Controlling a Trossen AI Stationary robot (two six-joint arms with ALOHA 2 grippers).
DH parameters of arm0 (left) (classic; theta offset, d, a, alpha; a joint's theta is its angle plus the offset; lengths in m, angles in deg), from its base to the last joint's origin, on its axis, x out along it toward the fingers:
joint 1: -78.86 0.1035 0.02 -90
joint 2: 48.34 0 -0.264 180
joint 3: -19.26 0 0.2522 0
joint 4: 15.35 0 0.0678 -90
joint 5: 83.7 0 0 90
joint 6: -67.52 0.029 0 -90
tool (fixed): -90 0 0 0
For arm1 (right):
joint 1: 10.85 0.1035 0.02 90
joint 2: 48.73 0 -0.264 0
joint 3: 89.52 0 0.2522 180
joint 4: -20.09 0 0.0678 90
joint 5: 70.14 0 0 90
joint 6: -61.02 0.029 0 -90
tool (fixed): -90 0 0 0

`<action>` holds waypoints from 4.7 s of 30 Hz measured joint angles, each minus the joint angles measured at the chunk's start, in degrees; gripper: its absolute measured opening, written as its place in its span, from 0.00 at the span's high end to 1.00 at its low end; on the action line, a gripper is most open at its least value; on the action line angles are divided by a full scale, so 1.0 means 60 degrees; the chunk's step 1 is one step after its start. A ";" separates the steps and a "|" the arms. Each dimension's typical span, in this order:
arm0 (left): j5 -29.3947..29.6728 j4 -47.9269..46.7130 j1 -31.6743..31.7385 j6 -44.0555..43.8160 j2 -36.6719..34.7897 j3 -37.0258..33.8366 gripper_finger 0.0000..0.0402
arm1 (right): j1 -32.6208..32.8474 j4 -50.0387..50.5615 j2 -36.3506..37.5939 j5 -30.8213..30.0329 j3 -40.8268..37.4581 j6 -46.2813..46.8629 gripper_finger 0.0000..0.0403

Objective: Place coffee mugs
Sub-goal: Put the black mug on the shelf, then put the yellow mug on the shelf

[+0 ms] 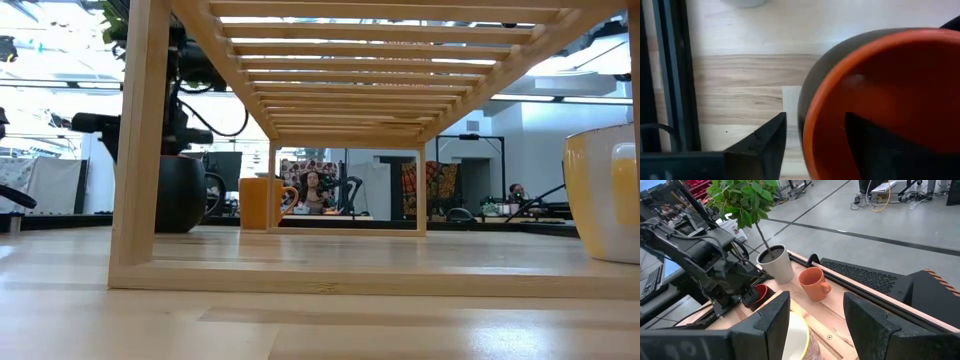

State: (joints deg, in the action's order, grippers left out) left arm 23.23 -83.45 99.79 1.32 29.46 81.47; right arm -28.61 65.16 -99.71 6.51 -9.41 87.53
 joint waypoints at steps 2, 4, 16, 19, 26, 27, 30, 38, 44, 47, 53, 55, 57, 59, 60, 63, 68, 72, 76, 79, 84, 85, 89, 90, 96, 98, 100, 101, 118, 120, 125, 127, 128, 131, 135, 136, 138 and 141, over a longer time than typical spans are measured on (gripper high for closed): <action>-0.0018 -0.0007 0.0000 0.0093 0.0104 0.0000 0.63 | 0.0000 0.0000 0.0000 0.0001 0.0000 0.0001 0.48; -0.0027 -0.0009 0.0000 0.0209 0.0146 0.0000 0.73 | 0.0000 0.0000 0.0000 0.0001 0.0000 -0.0002 0.48; -0.0288 -0.1272 -0.0106 0.1110 -0.1366 0.0938 0.99 | 0.0000 0.0004 0.0000 0.0005 0.0000 -0.0030 0.48; -0.0025 -0.2473 -0.0146 0.1198 -0.1999 0.1882 0.99 | 0.0000 0.0004 0.0000 0.0005 0.0000 -0.0027 0.48; 0.0059 -0.3361 -0.0558 0.2343 -0.1687 0.5055 0.99 | 0.0000 0.0004 0.0000 0.0005 0.0000 0.0003 0.48; 0.0059 -0.3338 -0.0707 0.2551 -0.1388 0.5563 0.99 | 0.0000 0.0004 0.0000 0.0005 0.0000 0.0006 0.48; 0.0142 -0.3548 -0.1166 0.3136 -0.0263 0.7150 0.99 | 0.0000 0.0000 0.0000 0.0002 0.0000 0.0006 0.48; 0.0707 -0.4155 -0.1799 0.5061 0.2811 1.0845 0.99 | 0.0000 -0.0010 -0.0078 0.0004 0.0000 0.0006 0.48; 0.0645 -0.4517 -0.1807 0.5829 0.4319 1.2116 0.99 | 0.0007 -0.0006 -0.0349 0.0003 0.0000 0.0010 0.48; 0.0451 -0.4596 -0.1803 0.6010 0.4751 1.2188 0.99 | 0.0007 -0.0007 -0.0520 0.0001 0.0000 0.0007 0.48; 0.0408 -0.4546 -0.1807 0.6366 0.5306 1.2194 0.99 | 0.0007 -0.0016 -0.0723 -0.0003 0.0000 0.0009 0.48; 0.0411 -0.4536 -0.1803 0.6409 0.5369 1.2218 0.98 | 0.0007 -0.0028 -0.0747 -0.0005 0.0000 0.0007 0.48; 0.0472 -0.4484 -0.1807 0.6462 0.5438 1.2233 0.96 | 0.0007 -0.0033 -0.0747 -0.0006 0.0000 0.0010 0.48; 0.0492 -0.4432 -0.1800 0.6598 0.5446 1.2228 0.94 | 0.0009 -0.0047 -0.0745 -0.0006 0.0000 0.0006 0.48; 0.0532 -0.4363 -0.1800 0.6620 0.5450 1.2221 0.92 | 0.0007 -0.0046 -0.0747 -0.0006 0.0000 0.0006 0.48; 0.0573 -0.4014 -0.1793 0.6744 0.5474 1.2214 0.89 | 0.0007 -0.0078 -0.0747 -0.0006 0.0000 0.0006 0.48; 0.0571 -0.3754 -0.1694 0.6926 0.5474 1.2211 0.86 | 0.0007 -0.0084 -0.0747 -0.0006 0.0000 0.0010 0.48; 0.0666 -0.3588 -0.1615 0.6929 0.5470 1.2211 0.81 | 0.0007 -0.0084 -0.0747 -0.0006 0.0000 0.0008 0.48; 0.0721 -0.3561 -0.1548 0.6956 0.5392 1.2205 0.75 | 0.0007 -0.0084 -0.0747 -0.0006 0.0000 0.0010 0.48; 0.0745 -0.3559 -0.1526 0.7188 0.5335 1.2307 0.70 | 0.0007 -0.0084 -0.0747 -0.0006 0.0000 0.0010 0.48; 0.0687 -0.3520 -0.1504 0.7431 0.5323 1.2940 0.61 | 0.0009 -0.0231 -0.0747 -0.0006 0.0000 0.0010 0.48; 0.0673 -0.3497 -0.1504 0.7503 0.5312 1.3057 0.60 | 0.0007 -0.0264 -0.0747 -0.0005 0.0000 0.0010 0.48; 0.0865 -0.3990 -0.1483 0.7836 0.5290 1.3732 0.55 | 0.0007 -0.0337 -0.0747 -0.0003 0.0000 0.0010 0.48; 0.1004 -0.4134 -0.1476 0.7857 0.5235 1.3972 0.55 | 0.0007 -0.0335 -0.0747 -0.0003 0.0000 0.0010 0.48; 0.2229 -0.3376 -0.1860 0.8701 0.3856 1.4186 0.55 | 0.0014 -0.0493 -0.0743 0.0001 0.0000 0.0006 0.48; 0.2446 -0.2772 -0.2181 0.8951 0.3195 1.3647 0.55 | 0.0060 -0.0723 -0.0743 0.0029 0.0000 0.0006 0.48; 0.2479 -0.1962 -0.2455 0.9141 0.2418 1.2727 0.55 | 0.0100 -0.0771 -0.0739 0.0038 0.0000 -0.0010 0.48; 0.2535 -0.1528 -0.2582 0.9211 0.1983 1.2070 0.55 | 0.0116 -0.0798 -0.0741 0.0062 0.0000 -0.0067 0.48; 0.0935 1.0350 -0.3464 0.9283 -0.4855 0.0341 0.55 | 0.0494 0.2249 -0.0608 0.1469 0.1092 0.1583 0.48; 0.1035 1.0231 -0.3464 0.9199 -0.5128 0.0266 0.55 | 0.0727 0.4087 -0.0732 0.1862 0.1475 0.2372 0.48; 0.1162 1.0100 -0.3468 0.9173 -0.5508 0.0266 0.55 | 0.2215 0.7140 -0.1053 0.2376 0.1072 0.4746 0.48; 0.1159 1.0152 -0.3468 0.9170 -0.5582 0.0266 0.55 | 0.3037 0.7657 -0.1138 0.2493 0.0610 0.5792 0.48; 0.1159 1.0167 -0.3468 0.9163 -0.5588 0.0266 0.55 | 0.3431 0.7712 -0.1187 0.2551 0.0351 0.6292 0.48; 0.1157 1.0150 -0.3468 0.9159 -0.5610 0.0266 0.55 | 0.4541 0.7435 -0.1306 0.2843 -0.0435 0.7685 0.48; 0.1159 1.0146 -0.3468 0.9065 -0.5600 0.0266 0.55 | 0.5712 0.6405 -0.1423 0.2915 -0.1365 0.9397 0.48; 0.1159 1.0152 -0.3468 0.9058 -0.5600 0.0266 0.55 | 0.5940 0.6070 -0.1486 0.2945 -0.1583 0.9708 0.48; 0.1159 1.0153 -0.3468 0.9039 -0.5600 0.0266 0.55 | 0.6260 0.5780 -0.1638 0.2935 -0.1932 1.0264 0.48; 0.1162 1.0153 -0.3468 0.9025 -0.5600 0.0266 0.55 | 0.6514 0.5852 -0.1912 0.2914 -0.2155 1.0703 0.48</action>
State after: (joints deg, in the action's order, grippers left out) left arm 30.20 -22.54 78.98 55.47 -4.14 83.07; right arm 10.47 100.27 -111.18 23.99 -22.34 151.75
